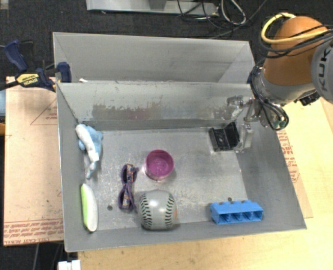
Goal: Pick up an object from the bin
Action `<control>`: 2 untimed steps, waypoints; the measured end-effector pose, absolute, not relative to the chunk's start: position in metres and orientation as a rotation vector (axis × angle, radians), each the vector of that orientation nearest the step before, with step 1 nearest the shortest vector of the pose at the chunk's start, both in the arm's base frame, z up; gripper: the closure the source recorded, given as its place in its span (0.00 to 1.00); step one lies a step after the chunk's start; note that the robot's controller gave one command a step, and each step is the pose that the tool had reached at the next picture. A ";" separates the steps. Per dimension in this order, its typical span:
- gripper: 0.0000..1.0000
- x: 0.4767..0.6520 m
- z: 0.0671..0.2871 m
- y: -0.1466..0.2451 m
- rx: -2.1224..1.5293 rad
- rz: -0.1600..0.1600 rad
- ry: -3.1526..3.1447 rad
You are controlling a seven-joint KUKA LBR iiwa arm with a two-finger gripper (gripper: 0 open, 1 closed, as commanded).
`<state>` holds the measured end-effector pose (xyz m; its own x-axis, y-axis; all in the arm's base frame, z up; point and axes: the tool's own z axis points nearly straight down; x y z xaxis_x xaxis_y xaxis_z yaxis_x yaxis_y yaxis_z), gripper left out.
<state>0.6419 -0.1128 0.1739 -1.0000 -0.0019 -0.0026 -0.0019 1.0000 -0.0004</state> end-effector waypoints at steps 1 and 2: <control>0.00 0.642 0.174 -0.113 -0.003 -0.001 3.139; 0.00 0.639 0.169 -0.112 -0.001 -0.003 3.131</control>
Offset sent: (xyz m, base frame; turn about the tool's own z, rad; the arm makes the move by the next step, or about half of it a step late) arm -0.0344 0.0184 -0.0645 -0.0006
